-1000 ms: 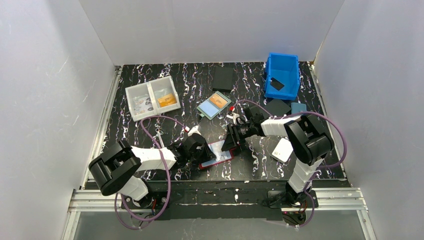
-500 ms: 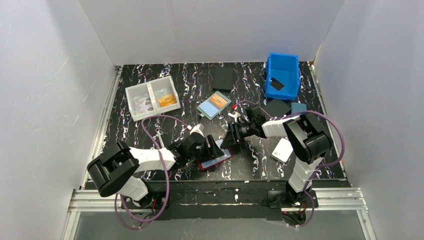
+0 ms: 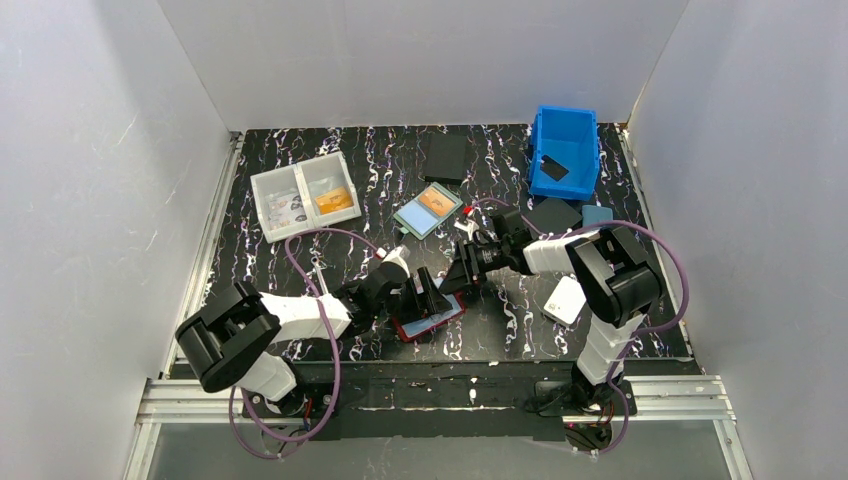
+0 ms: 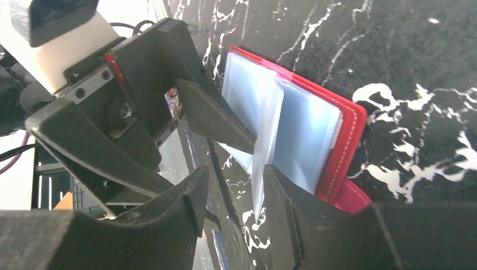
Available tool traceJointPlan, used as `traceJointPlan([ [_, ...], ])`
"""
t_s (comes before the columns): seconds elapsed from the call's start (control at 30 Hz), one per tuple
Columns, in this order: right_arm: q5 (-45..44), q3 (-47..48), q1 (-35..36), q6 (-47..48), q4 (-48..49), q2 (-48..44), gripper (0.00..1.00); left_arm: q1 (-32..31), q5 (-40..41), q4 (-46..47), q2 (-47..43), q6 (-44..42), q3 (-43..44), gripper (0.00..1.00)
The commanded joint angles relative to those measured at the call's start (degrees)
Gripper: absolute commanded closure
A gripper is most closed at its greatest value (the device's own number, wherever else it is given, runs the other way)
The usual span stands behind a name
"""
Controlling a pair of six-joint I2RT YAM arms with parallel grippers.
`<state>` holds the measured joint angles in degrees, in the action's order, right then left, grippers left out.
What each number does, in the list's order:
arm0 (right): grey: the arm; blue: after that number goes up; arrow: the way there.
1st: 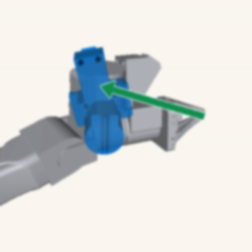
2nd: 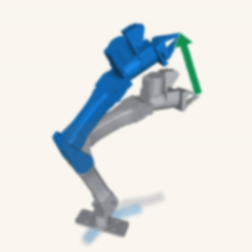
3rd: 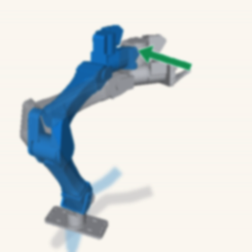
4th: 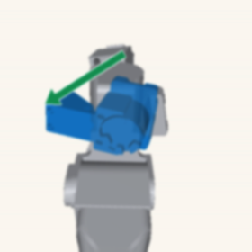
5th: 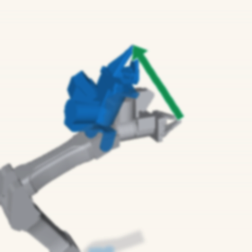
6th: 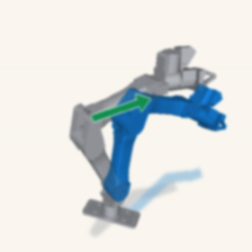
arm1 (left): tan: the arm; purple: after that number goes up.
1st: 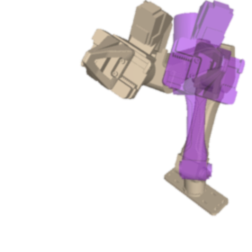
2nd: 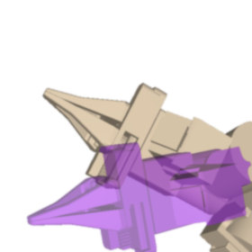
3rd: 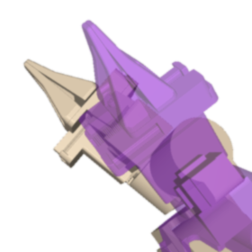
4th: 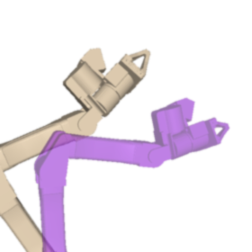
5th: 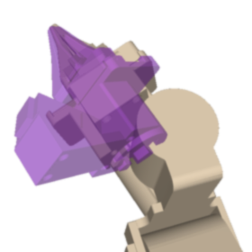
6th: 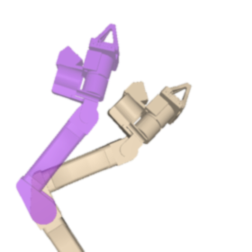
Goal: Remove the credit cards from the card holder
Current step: Remove the credit card from the card holder.
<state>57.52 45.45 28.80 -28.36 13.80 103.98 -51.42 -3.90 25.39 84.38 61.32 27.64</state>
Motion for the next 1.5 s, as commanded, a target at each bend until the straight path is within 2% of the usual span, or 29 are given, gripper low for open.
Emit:
traceJointPlan([
  [0.0, 6.7, 0.7, 5.0, -2.4, -0.5, -1.7, 0.51, -0.7, 1.2, -8.6, 7.3, -3.1, -2.3, 0.27],
  [0.43, 9.0, 1.2, 9.8, -5.7, 2.9, -2.7, 0.51, -0.7, 5.0, -8.6, 4.8, -1.7, -3.9, 0.28],
  [0.53, 10.1, 1.6, 9.8, -5.7, 3.1, -2.8, 0.5, -0.7, 5.9, -8.6, 4.2, -0.1, -5.0, 0.34],
  [0.63, 11.6, 2.2, 10.3, -5.7, 3.6, -3.3, 0.48, -0.7, 6.5, -8.6, 3.6, 1.4, -6.3, 0.47],
  [0.77, 12.8, 3.2, 10.4, -4.0, 2.9, -4.5, 0.42, -0.7, 7.6, -8.6, 1.5, 2.7, -8.4, 0.48],
  [0.87, 12.6, 4.9, 10.2, 1.2, -2.5, -5.5, 0.4, -0.7, 9.0, -8.6, -0.3, 3.9, -9.9, 0.51],
  [1.0, 9.2, 8.6, 8.6, 13.2, -16.4, -5.9, 0.39, -0.7, 9.8, -8.6, -2.1, 4.5, -11.3, 0.53],
  [1.13, 1.0, 13.5, 6.4, 32.8, -33.1, -6.3, 0.33, -0.4, 8.9, -8.6, -3.0, 4.1, -11.9, 0.38],
  [1.3, -3.7, 12.7, 5.7, 39.4, -35.2, -9.0, 0.25, 1.5, 6.6, -8.5, -5.4, 3.7, -12.4, 0.35],
  [1.47, -3.0, 11.7, 3.3, 40.0, -34.3, -10.2, 0.26, 4.0, 4.6, -8.6, -11.8, 4.0, -14.4, 0.36],
])
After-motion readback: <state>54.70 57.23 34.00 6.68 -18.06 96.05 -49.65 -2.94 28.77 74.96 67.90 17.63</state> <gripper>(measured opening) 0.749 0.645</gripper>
